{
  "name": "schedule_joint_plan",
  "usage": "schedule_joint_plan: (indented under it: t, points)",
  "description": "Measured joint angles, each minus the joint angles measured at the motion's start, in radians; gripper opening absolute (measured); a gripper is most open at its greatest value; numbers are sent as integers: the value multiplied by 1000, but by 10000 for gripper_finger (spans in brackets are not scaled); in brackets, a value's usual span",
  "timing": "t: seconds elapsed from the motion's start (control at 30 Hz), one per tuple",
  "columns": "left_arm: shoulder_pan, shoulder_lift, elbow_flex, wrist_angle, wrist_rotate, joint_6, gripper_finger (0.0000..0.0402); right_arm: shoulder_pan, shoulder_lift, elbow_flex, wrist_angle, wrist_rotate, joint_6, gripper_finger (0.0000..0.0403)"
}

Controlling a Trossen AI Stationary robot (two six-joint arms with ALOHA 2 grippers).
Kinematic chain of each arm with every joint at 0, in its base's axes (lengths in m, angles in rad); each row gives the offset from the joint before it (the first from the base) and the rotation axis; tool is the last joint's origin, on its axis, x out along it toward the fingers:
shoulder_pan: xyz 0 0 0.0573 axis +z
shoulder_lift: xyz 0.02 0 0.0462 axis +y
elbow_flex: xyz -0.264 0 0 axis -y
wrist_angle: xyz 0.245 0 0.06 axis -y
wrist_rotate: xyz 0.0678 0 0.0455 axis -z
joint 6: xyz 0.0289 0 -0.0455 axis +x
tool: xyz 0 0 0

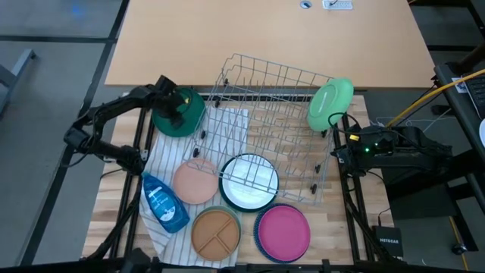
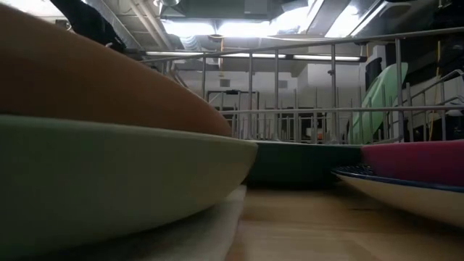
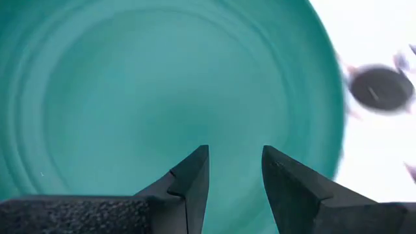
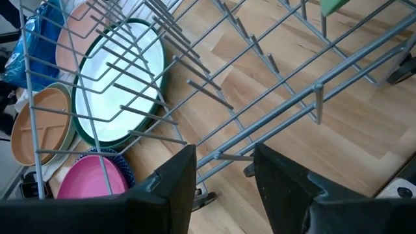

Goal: Sort dishes
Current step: Put the dark green plate in the dish rack

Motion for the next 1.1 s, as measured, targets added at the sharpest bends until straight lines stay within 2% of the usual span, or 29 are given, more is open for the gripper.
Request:
schedule_joint_plan:
  t: [0.23, 0.33, 0.6, 0.93, 1.1]
  points:
    - [-85, -41, 0, -277, -7, 97, 131, 0, 0, 0, 0, 0, -1, 158]
    - [-139, -41, -6, -324, -35, 112, 131, 0, 0, 0, 0, 1, -1, 158]
    - [-267, -40, -55, -283, -201, 166, 131, 0, 0, 0, 0, 1, -1, 158]
    - [-349, -40, -117, -159, -315, 162, 131, 0, 0, 0, 0, 1, -9, 158]
    - [-368, -40, -137, -123, -320, 161, 131, 0, 0, 0, -1, 1, -11, 158]
